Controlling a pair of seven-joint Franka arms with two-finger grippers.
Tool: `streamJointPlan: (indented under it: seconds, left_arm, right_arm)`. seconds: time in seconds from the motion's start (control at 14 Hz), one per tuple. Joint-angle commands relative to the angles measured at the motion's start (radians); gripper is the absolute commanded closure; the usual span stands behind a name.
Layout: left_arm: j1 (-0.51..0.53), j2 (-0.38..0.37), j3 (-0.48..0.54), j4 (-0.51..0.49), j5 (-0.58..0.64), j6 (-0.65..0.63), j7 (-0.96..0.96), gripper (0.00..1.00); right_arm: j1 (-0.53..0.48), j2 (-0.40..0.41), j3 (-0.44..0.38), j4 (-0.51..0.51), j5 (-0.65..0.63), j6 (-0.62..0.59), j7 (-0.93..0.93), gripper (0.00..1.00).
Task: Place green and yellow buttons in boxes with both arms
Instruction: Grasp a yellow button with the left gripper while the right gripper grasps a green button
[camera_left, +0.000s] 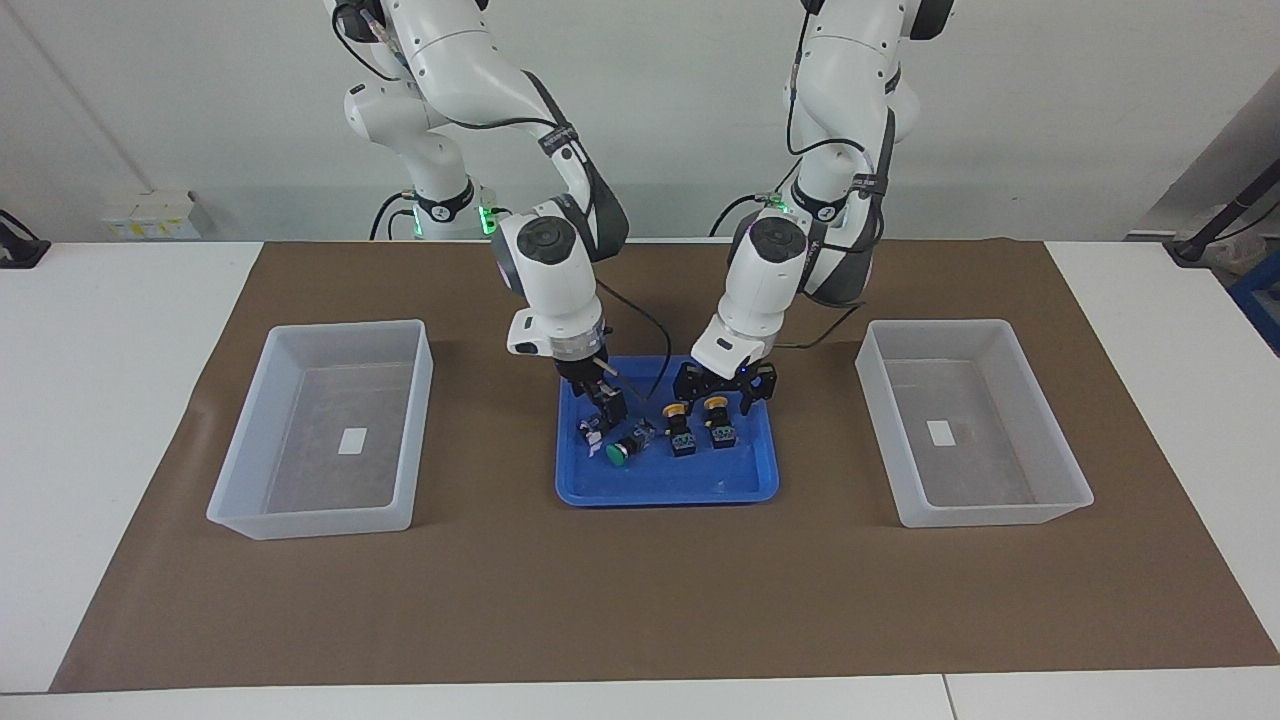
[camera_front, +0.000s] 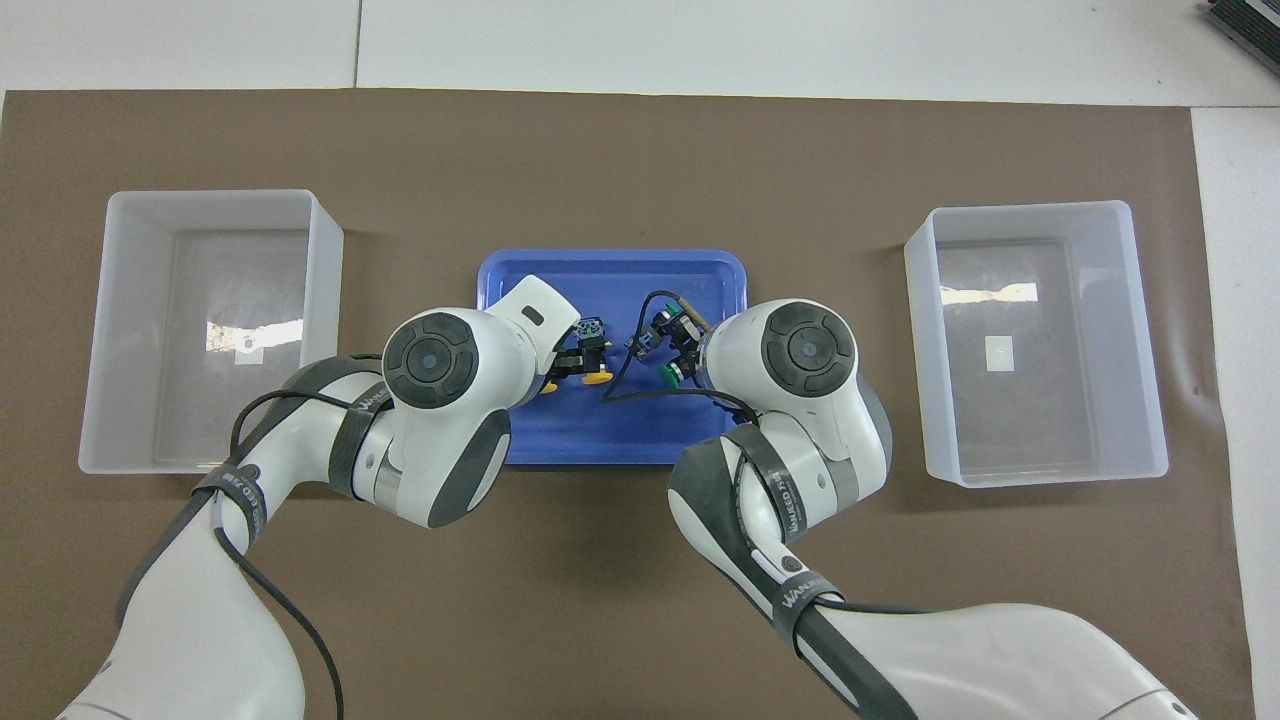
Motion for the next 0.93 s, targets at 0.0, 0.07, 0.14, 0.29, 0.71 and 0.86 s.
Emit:
streamJointPlan:
  seconds: [0.0, 0.07, 0.14, 0.29, 0.71, 0.86]
  left_arm:
    - [-0.015, -0.013, 0.014, -0.05, -0.016, 0.057, 0.012, 0.1]
    - [-0.014, -0.013, 0.014, -0.053, -0.016, 0.06, 0.012, 0.17]
    - [-0.014, -0.013, 0.014, -0.053, -0.016, 0.06, 0.011, 0.26]
    - [-0.014, -0.013, 0.014, -0.053, -0.016, 0.06, 0.0, 0.47]
    - [-0.014, -0.013, 0.014, -0.047, -0.016, 0.049, 0.01, 0.95]
    - [-0.014, -0.015, 0.016, -0.035, -0.016, 0.039, 0.009, 1.0]
  right_arm:
    - [-0.003, -0.008, 0.0, -0.032, 0.013, 0.032, 0.015, 0.12]
    - [-0.003, -0.008, 0.0, -0.034, 0.013, 0.032, 0.015, 0.18]
    - [-0.003, -0.008, 0.0, -0.037, 0.013, 0.032, 0.017, 0.47]
    - [-0.005, -0.008, 0.0, -0.037, 0.013, 0.027, 0.019, 1.0]
    - [-0.032, -0.11, -0.014, -0.012, 0.011, -0.085, 0.015, 1.0]
    - [-0.066, -0.15, -0.014, -0.012, 0.01, -0.125, -0.007, 1.0]
